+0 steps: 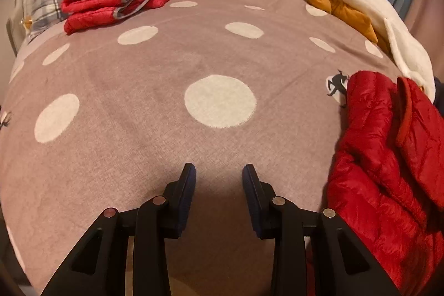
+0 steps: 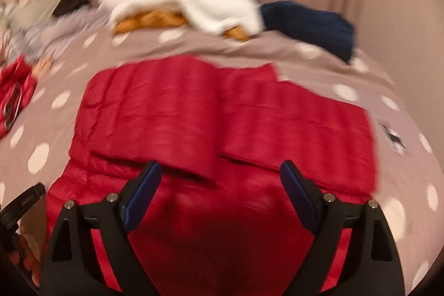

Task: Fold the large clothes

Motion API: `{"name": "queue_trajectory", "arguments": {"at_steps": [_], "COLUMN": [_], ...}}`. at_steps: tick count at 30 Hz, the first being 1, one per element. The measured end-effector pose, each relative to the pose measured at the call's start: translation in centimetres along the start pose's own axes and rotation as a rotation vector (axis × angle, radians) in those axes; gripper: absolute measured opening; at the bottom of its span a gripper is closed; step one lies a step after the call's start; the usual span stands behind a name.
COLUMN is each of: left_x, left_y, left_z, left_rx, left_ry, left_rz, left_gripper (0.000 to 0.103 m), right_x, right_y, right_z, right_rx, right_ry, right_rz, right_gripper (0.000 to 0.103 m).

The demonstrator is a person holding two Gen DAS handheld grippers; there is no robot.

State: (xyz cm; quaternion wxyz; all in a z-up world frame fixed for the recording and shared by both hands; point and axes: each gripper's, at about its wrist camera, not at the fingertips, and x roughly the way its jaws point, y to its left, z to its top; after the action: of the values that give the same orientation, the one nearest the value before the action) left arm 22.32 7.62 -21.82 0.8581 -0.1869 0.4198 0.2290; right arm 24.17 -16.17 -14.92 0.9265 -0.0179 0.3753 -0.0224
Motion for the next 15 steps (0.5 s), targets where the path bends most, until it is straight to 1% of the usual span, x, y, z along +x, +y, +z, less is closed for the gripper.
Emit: {"name": "queue_trajectory", "arguments": {"at_steps": [2, 3, 5, 6, 7, 8, 9, 10, 12, 15], "left_x": [-0.1, -0.2, -0.3, -0.3, -0.4, -0.4, -0.4, -0.3, -0.3, -0.3], "left_y": [-0.1, -0.1, -0.3, -0.4, -0.6, -0.8, -1.0, -1.2, -1.3, -1.1], "left_z": [-0.1, -0.2, -0.2, -0.3, -0.4, -0.4, -0.4, -0.4, -0.6, -0.5], "left_rx": [0.008, 0.007, 0.005, 0.008, 0.016, 0.023, 0.032, 0.04, 0.044, 0.037], "left_ry": [0.004, 0.008, 0.019, 0.02, 0.017, 0.017, 0.019, 0.019, 0.016, 0.017], "left_rz": [-0.011, -0.026, -0.051, -0.054, -0.056, -0.058, -0.055, -0.047, -0.041, -0.045], "left_gripper": [0.034, 0.034, 0.034, 0.034, 0.034, 0.034, 0.034, 0.034, 0.034, 0.034], "right_x": [2.0, 2.9, 4.4, 4.8, 4.9, 4.8, 4.6, 4.4, 3.9, 2.7], "right_y": [1.9, 2.8, 4.0, 4.1, 3.8, 3.5, 2.8, 2.4, 1.6, -1.5], "right_z": [0.9, 1.1, 1.6, 1.8, 2.2, 2.4, 2.8, 3.0, 3.6, 3.8], "right_rx": [-0.054, -0.085, -0.128, -0.118, -0.082, -0.054, -0.008, 0.017, 0.07, 0.217], "right_ry": [0.024, 0.027, 0.033, 0.025, 0.011, 0.003, -0.015, -0.03, -0.067, -0.108], "right_rz": [0.017, -0.002, -0.076, -0.093, -0.071, -0.051, -0.048, -0.064, -0.093, -0.043], "right_gripper": [0.088, 0.088, 0.086, 0.08, 0.063, 0.055, 0.044, 0.03, 0.017, 0.015]}}
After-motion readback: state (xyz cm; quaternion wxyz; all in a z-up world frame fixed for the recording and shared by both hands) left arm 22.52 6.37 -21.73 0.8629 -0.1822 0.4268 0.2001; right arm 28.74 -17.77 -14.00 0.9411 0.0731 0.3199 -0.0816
